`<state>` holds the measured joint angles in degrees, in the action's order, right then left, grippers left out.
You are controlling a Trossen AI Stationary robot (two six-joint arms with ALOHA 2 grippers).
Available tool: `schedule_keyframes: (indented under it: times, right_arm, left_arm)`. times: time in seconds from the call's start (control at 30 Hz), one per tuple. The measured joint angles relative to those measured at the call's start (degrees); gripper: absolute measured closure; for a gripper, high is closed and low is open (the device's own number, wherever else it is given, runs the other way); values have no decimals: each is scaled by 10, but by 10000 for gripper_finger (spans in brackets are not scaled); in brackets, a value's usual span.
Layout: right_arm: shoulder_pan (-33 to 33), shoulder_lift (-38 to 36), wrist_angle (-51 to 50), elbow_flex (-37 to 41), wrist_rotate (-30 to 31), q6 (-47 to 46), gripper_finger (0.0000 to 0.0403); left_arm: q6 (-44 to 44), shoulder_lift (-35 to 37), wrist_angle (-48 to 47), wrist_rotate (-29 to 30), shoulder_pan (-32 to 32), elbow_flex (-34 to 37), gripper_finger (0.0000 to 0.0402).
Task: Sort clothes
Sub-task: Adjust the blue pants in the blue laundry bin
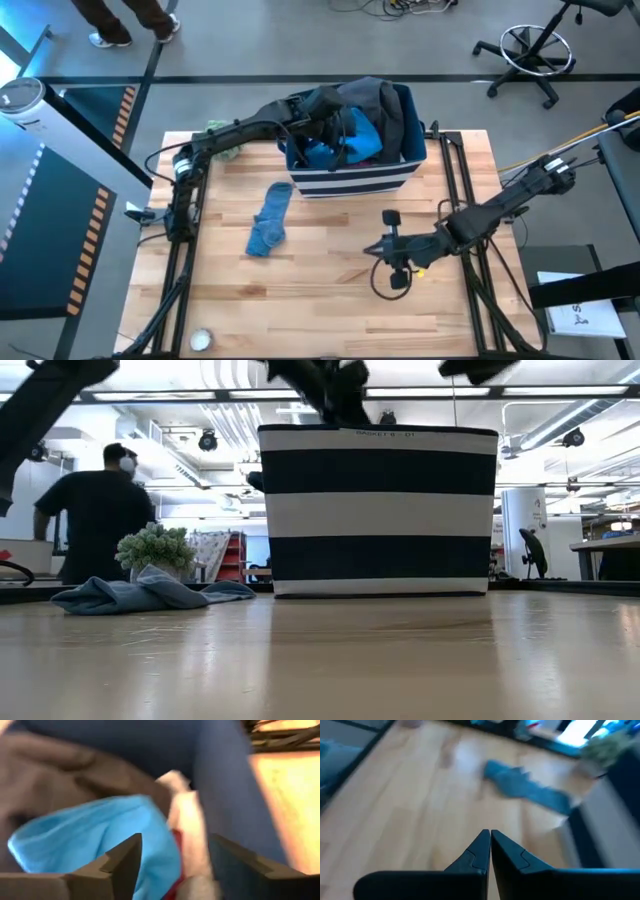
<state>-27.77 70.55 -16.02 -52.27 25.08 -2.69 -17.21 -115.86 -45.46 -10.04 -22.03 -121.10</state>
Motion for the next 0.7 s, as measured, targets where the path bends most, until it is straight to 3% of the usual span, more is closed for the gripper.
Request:
schedule_keyframes:
  times: [0.13,0.23,0.5,0.7]
  right_arm:
    - [10,-30,-36,-28,73,54,403]
    - [36,-59,-43,-44,81,88,403]
    - [160,-131,-42,-73,80,179,403]
    - [307,-118,15,-114,78,233,403]
  left_arm:
    - [-3,44,45,0,22,31,165]
    - [-4,93,117,0,34,97,164]
    - [-3,270,402,0,50,381,193]
    - [16,400,535,0,67,570,203]
